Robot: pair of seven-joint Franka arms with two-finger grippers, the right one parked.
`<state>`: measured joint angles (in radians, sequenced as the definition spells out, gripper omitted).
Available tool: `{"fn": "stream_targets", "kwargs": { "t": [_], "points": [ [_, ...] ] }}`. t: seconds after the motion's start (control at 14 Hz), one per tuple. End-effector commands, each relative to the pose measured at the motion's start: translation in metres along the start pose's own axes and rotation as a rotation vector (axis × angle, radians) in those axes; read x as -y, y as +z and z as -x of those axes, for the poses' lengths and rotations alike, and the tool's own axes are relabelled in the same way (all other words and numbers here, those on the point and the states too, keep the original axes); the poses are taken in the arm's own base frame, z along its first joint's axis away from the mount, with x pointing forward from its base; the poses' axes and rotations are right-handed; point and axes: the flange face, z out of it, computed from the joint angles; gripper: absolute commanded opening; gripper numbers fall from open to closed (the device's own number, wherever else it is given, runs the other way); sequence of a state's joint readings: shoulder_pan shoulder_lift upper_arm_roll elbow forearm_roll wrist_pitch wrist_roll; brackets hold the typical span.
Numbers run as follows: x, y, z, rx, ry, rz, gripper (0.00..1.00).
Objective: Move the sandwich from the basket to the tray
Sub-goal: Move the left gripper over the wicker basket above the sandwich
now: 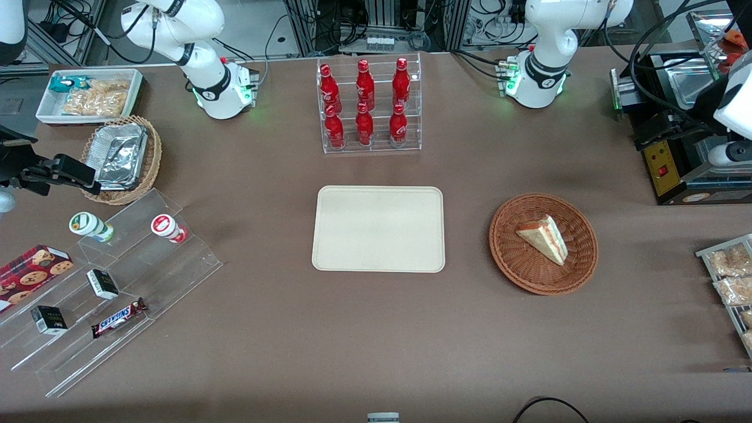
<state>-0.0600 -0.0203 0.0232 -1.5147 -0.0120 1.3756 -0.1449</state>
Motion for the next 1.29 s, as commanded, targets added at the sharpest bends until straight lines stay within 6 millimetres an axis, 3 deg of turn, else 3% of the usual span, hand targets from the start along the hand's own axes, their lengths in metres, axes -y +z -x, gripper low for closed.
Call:
{"fn": "stream_targets", "kwargs": {
  "t": [0.0, 0.14, 0.36, 0.79, 1.21],
  "points": [
    [-0.001, 0.005, 0.000, 0.006, 0.008, 0.006, 1.00],
    [-0.001, 0.019, -0.002, 0.037, 0.007, 0.001, 1.00],
    [-0.006, 0.059, -0.012, 0.108, 0.015, -0.012, 1.00],
    [-0.043, 0.188, -0.022, 0.105, 0.078, -0.029, 1.00],
    [-0.044, 0.284, -0.009, 0.033, 0.073, -0.019, 1.00]
  ]
}}
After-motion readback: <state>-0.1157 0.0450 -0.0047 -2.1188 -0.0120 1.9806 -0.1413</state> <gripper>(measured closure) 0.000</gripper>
